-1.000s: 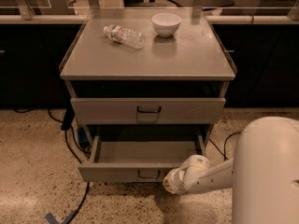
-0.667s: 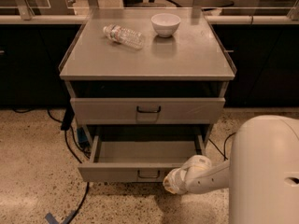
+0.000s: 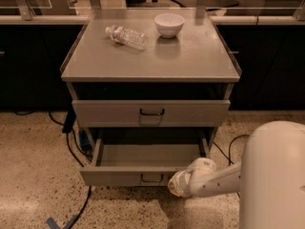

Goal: Close middle drawer

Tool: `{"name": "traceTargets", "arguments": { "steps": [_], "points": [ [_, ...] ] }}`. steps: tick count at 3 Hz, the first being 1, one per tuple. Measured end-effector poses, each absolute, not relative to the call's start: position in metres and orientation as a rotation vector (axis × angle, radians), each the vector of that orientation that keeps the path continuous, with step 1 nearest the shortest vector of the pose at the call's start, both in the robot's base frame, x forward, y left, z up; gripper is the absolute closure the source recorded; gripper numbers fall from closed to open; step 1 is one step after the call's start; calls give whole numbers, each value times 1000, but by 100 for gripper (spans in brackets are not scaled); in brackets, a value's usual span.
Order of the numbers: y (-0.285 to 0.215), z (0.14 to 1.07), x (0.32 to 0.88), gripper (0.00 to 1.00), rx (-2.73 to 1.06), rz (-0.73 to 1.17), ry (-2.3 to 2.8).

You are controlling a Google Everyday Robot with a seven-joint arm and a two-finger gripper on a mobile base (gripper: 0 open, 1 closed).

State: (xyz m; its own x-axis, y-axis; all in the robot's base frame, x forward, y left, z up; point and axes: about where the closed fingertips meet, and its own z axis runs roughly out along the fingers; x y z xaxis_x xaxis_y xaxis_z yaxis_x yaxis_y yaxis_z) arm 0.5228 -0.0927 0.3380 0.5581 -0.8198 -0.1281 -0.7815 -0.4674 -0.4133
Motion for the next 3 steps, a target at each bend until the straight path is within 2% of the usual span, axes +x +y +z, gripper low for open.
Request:
{"name": "traceTargets", "arguments": {
  "steps": [3],
  "points": [
    [-77,325,574,100,-2358,-349,1235]
  ]
}}
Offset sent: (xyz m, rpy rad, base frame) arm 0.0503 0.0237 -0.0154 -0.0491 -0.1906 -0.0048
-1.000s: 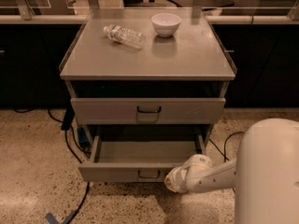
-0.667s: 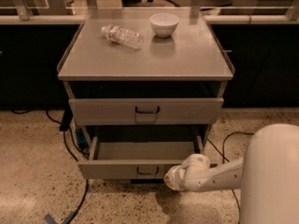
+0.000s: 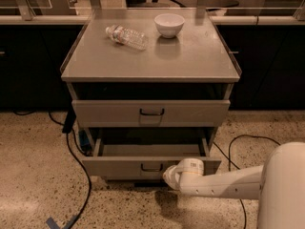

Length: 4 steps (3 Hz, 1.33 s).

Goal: Close middle drawer

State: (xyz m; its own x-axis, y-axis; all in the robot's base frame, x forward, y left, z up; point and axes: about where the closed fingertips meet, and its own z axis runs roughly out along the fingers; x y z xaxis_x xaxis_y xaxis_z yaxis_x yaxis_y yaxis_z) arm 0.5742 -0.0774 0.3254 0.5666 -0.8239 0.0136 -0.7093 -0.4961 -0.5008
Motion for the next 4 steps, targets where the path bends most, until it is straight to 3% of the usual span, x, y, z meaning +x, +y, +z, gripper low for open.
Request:
{"name": "traceTargets", "arguments": {
  "steps": [2,3,4],
  "points": [
    [-76,327,576,100,-2384,-412,1186],
    [-69,331,566,100,-2402,-515,1154],
    [-76,349,589,100,-2431,-676,1097]
  ]
}}
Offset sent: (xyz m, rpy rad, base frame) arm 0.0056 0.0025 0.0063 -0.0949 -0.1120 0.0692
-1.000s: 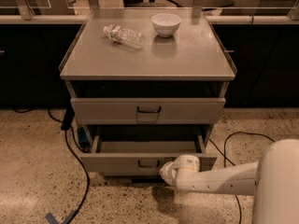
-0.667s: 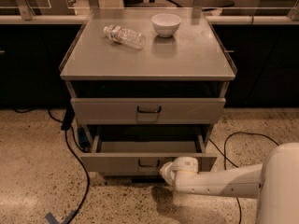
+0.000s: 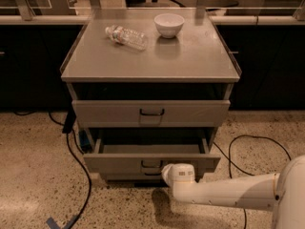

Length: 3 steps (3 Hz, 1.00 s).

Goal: Close middle drawer

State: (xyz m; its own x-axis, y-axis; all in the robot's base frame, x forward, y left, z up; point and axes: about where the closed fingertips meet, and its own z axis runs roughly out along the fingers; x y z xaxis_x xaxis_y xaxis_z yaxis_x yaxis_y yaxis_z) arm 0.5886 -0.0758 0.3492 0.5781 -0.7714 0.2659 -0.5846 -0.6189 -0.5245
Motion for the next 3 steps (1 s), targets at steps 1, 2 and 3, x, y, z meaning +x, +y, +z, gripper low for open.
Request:
{"name": "traceTargets", "arguments": {
  "steps": [1,2,3],
  "points": [
    [-76,349,588,100,-2431,-676,1097],
    [-66,365,616,100,-2389,-676,1055],
    [-68,367,618,100,-2380,-689,1062]
  ]
}}
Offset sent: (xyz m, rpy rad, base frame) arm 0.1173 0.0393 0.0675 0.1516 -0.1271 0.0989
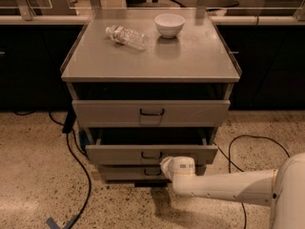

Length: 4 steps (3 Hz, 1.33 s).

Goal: Close middle drawer

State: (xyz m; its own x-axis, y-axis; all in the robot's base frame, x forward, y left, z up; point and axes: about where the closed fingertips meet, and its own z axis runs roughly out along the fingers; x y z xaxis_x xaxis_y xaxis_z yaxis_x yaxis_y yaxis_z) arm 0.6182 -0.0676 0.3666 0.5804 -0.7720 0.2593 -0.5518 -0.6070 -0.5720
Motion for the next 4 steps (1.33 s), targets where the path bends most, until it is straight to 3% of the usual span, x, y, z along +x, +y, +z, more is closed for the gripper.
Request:
{"name": "traceTargets", "arguments": {
  "steps": [4],
  "points": [
    [-48,380,670,100,-2363,-746,981]
  ]
}}
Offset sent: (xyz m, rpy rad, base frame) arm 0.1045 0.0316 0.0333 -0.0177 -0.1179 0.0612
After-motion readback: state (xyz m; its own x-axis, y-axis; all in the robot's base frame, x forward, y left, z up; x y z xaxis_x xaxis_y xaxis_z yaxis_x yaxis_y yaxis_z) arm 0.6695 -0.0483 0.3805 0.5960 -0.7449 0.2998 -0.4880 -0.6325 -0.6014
